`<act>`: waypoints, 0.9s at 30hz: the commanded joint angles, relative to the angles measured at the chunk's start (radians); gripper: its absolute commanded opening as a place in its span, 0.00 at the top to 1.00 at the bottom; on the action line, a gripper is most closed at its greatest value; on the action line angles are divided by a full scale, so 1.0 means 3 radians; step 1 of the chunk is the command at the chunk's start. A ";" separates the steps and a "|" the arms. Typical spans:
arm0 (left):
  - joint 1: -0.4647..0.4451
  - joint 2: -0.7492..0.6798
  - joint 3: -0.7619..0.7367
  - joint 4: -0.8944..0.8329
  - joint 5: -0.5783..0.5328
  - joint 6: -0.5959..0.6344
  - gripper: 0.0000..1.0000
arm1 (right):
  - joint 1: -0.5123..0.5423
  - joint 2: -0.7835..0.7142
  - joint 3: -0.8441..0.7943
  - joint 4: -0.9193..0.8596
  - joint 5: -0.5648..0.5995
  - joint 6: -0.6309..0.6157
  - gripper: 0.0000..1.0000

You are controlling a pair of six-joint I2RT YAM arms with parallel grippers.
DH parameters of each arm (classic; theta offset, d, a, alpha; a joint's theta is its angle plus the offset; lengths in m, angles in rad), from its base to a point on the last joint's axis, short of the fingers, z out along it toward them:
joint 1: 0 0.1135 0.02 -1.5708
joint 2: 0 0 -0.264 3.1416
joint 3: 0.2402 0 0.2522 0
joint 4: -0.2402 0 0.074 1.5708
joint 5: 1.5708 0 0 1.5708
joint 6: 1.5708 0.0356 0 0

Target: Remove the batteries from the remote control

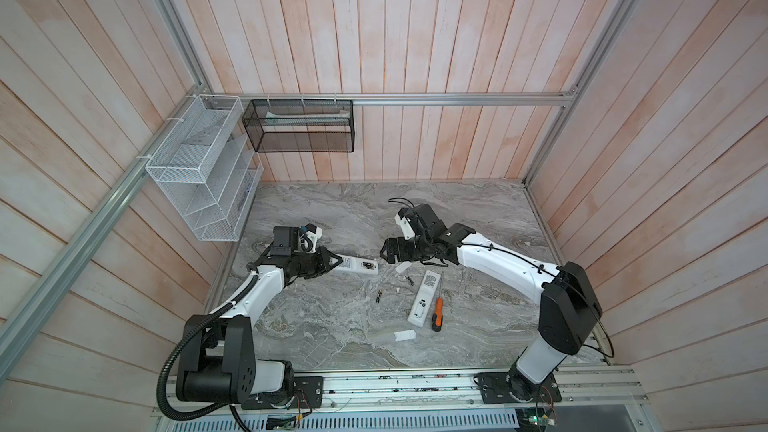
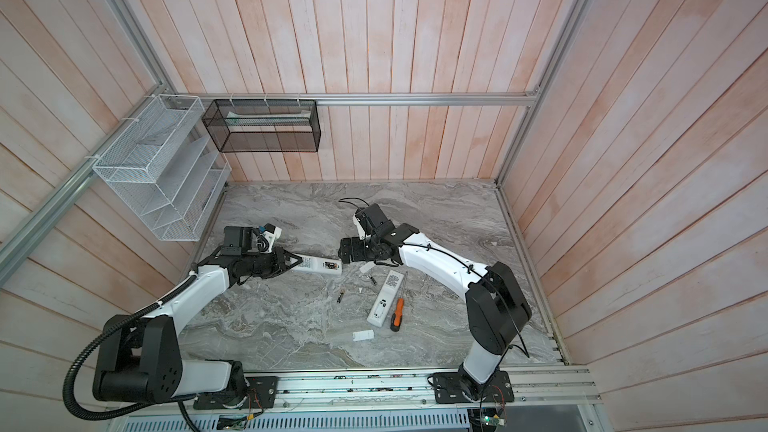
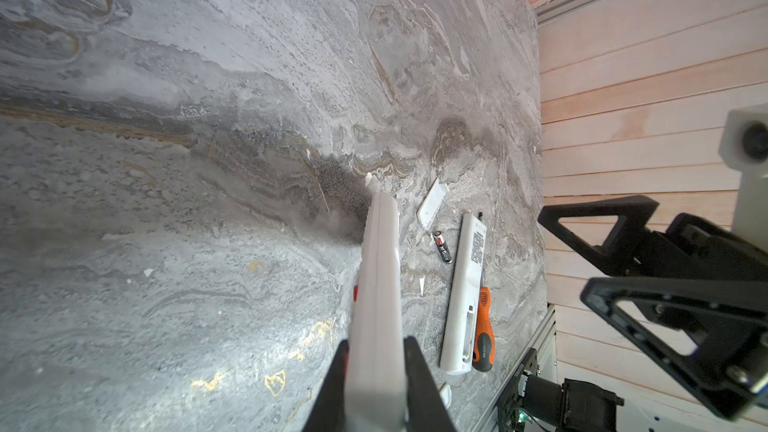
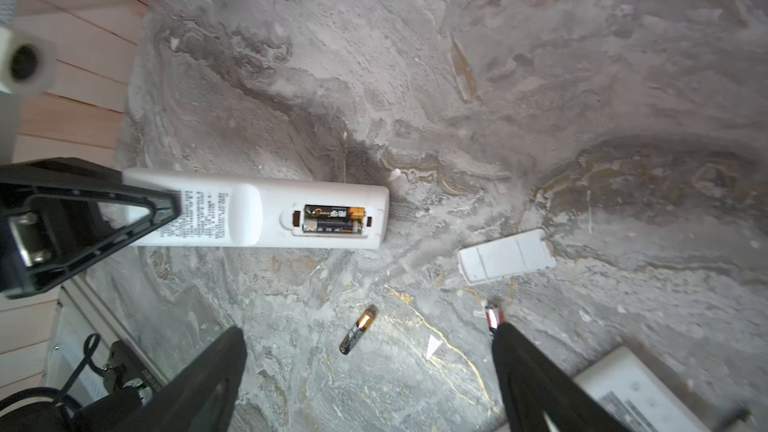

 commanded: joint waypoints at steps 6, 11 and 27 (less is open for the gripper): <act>0.0033 0.0338 0.0008 -0.0086 0.0049 0.0086 0.97 | -0.0370 -0.0550 -0.0694 0.0003 -0.0098 0.0224 0.09; 0.0033 0.0570 0.0011 -0.0085 0.0196 0.0069 0.94 | -0.0424 -0.0860 -0.1017 -0.0308 0.0210 0.0274 0.10; 0.0038 0.0912 0.0021 -0.0206 0.0124 0.0037 0.37 | -0.0242 -0.1365 -0.1761 -0.0572 0.0272 0.0602 0.14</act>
